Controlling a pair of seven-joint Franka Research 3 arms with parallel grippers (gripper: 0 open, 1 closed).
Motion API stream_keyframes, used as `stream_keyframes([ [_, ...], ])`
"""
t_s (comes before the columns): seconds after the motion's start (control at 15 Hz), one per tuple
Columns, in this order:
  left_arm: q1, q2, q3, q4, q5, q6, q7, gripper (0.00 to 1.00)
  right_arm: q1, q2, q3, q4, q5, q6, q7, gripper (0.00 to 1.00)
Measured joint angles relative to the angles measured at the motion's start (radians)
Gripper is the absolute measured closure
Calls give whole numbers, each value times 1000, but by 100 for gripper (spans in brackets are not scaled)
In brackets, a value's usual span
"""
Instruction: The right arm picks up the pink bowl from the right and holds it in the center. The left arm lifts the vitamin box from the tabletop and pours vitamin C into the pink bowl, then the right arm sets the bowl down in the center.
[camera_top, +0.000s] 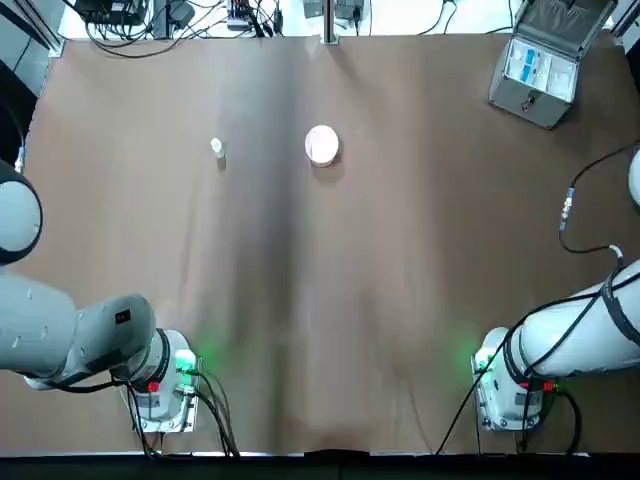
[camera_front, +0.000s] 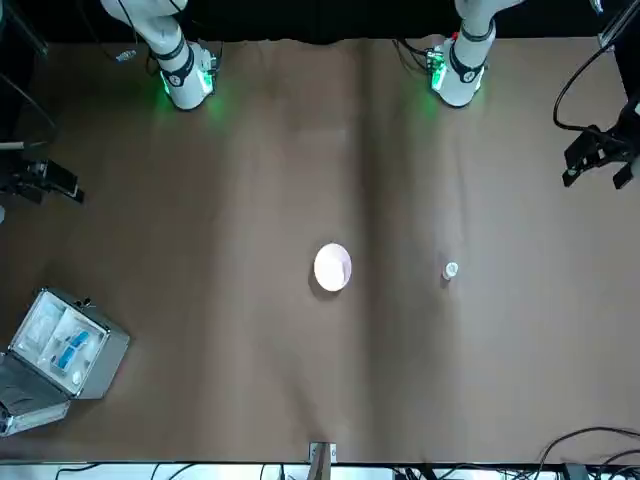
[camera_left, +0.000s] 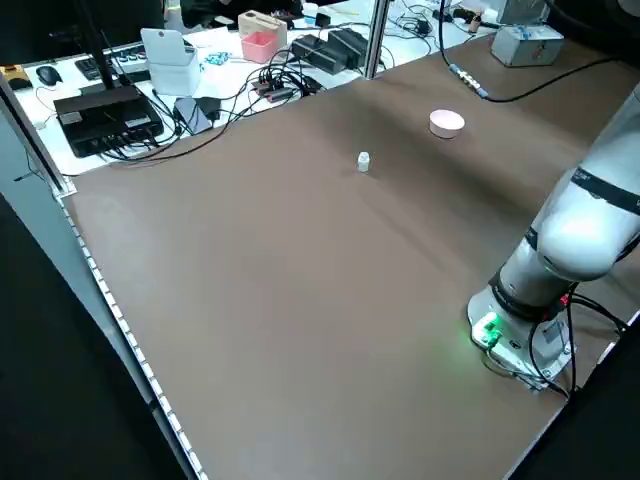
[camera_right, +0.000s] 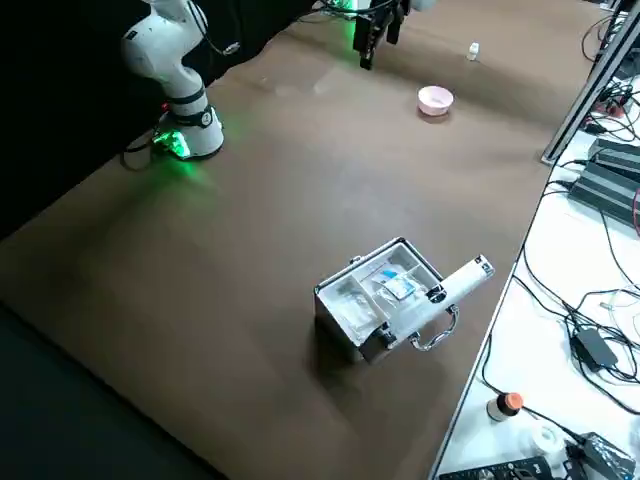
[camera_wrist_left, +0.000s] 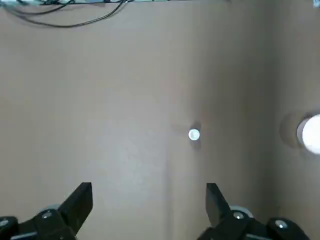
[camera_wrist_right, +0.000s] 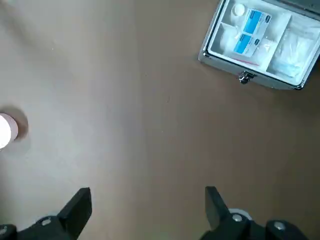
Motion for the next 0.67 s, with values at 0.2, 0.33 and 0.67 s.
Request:
stream_keyframes([
  [0.2,-57,21,25,3,0,2,-34,0,8,-18,10,-27,-19,9,-1,0],
  [0.33,-139,48,91,12,0,4,-55,0,11,-19,15,-25,-31,20,-1,0],
  [0.67,-171,65,151,24,0,4,-63,0,11,-33,17,8,-34,1,-1,0],
])
